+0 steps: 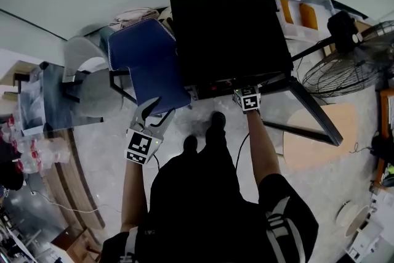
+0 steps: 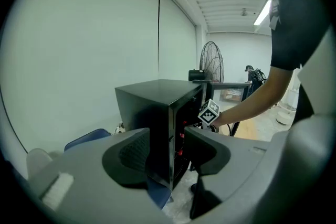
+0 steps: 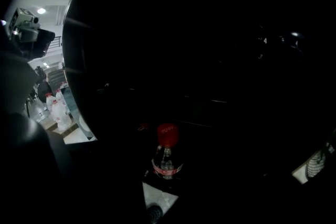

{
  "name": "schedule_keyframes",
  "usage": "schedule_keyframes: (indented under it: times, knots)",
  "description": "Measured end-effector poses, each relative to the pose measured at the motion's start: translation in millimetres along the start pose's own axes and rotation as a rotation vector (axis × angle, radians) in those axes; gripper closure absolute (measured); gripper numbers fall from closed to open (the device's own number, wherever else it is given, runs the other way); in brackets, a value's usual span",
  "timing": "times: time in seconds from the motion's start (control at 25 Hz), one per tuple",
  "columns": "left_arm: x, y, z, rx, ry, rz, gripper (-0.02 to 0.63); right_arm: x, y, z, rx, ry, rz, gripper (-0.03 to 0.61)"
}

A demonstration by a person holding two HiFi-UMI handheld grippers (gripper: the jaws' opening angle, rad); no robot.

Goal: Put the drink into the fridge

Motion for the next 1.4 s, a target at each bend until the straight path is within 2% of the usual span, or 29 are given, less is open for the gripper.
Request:
schedule_keyframes:
  times: [0.8, 0.96, 1.4]
  knots:
    - [-3, 13, 11, 0.022, 0.025, -0.019, 0.409, -4, -1, -23, -0.013, 0.042, -0.066, 0.436]
    - [-6, 11, 12, 0.015, 0.038, -0.026, 0.408, -4, 3, -23, -0.001, 0.041, -0.076, 0.386]
    - [-8, 8, 18, -0.03, 0.064, -0.03, 0.411, 6, 5, 12, -0.017, 0.071, -0.066, 0.373]
Point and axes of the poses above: the fingertips, and each gripper's own axes: z backward along the fingers, x to its left, y out of its underside, the point moved 5 cm from there along z, backward along the fingers, and after that the axes turned 3 degrees about z, right-handed, at the moved point
